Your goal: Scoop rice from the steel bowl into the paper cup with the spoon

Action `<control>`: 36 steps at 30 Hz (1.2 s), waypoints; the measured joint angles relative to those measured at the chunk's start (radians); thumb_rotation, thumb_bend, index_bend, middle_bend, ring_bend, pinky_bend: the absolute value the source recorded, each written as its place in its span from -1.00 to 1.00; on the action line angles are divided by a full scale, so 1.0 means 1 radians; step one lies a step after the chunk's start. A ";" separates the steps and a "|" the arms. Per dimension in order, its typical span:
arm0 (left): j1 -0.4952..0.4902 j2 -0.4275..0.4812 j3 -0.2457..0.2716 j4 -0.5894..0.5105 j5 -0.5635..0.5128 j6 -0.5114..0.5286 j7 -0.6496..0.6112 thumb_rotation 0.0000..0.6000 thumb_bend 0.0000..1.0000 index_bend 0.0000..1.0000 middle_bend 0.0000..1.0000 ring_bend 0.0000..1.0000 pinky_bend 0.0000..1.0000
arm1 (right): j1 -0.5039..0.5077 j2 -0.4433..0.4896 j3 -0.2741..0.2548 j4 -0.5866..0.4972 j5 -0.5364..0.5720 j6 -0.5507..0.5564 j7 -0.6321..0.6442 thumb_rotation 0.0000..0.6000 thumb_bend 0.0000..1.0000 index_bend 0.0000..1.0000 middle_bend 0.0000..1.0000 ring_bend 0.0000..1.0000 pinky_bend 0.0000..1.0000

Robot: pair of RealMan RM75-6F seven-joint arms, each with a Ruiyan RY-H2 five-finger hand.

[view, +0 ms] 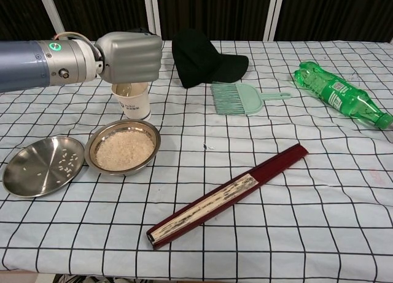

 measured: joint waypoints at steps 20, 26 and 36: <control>0.085 -0.034 -0.123 -0.050 -0.101 0.133 -0.064 1.00 -0.03 0.52 1.00 1.00 1.00 | -0.002 0.000 -0.001 0.001 -0.004 0.003 -0.001 1.00 -0.58 -1.00 -1.00 -1.00 -0.65; 0.133 -0.020 -0.176 -0.142 -0.161 0.205 -0.109 1.00 -0.03 0.52 1.00 1.00 1.00 | -0.001 0.000 -0.002 0.002 -0.006 0.004 -0.005 1.00 -0.58 -1.00 -1.00 -1.00 -0.65; 0.247 0.068 -0.233 -0.369 -0.256 0.343 -0.212 1.00 -0.03 0.52 1.00 1.00 1.00 | -0.001 -0.003 -0.005 0.004 -0.011 0.006 -0.012 1.00 -0.58 -1.00 -1.00 -1.00 -0.65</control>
